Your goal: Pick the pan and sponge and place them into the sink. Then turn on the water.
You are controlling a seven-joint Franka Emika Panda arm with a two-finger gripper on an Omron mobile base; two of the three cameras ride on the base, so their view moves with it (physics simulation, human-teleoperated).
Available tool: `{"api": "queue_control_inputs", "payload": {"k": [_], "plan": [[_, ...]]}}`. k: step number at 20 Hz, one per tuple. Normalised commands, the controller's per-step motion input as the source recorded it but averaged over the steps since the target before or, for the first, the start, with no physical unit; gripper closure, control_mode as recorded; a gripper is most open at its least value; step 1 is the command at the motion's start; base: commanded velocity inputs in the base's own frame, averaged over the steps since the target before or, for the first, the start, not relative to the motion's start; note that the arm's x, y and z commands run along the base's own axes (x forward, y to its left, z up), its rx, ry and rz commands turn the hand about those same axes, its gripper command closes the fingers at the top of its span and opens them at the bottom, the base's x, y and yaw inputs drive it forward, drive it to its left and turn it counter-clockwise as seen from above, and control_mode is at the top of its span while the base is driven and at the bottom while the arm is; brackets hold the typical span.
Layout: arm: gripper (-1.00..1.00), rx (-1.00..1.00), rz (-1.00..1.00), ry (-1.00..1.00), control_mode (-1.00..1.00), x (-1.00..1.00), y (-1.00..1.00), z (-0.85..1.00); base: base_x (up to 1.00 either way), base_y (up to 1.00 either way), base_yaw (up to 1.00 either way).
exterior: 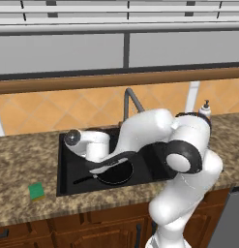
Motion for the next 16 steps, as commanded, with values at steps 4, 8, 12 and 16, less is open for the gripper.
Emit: {"api": "queue_control_inputs", "payload": {"k": [4,8,12,16], "plan": [[-1.00,0.21,0.10,-0.11,-1.00,-0.99,0.24,0.85,0.00,0.00,0.00],[-1.00,0.24,0.23,0.00,-1.00,-0.87,0.22,0.75,0.00,0.00,0.00],[-1.00,0.23,0.32,0.01,-1.00,-0.72,0.23,0.60,0.00,0.00,0.00],[-1.00,0.05,0.43,0.01,-1.00,-0.64,0.29,0.38,0.00,0.00,0.00]]}}
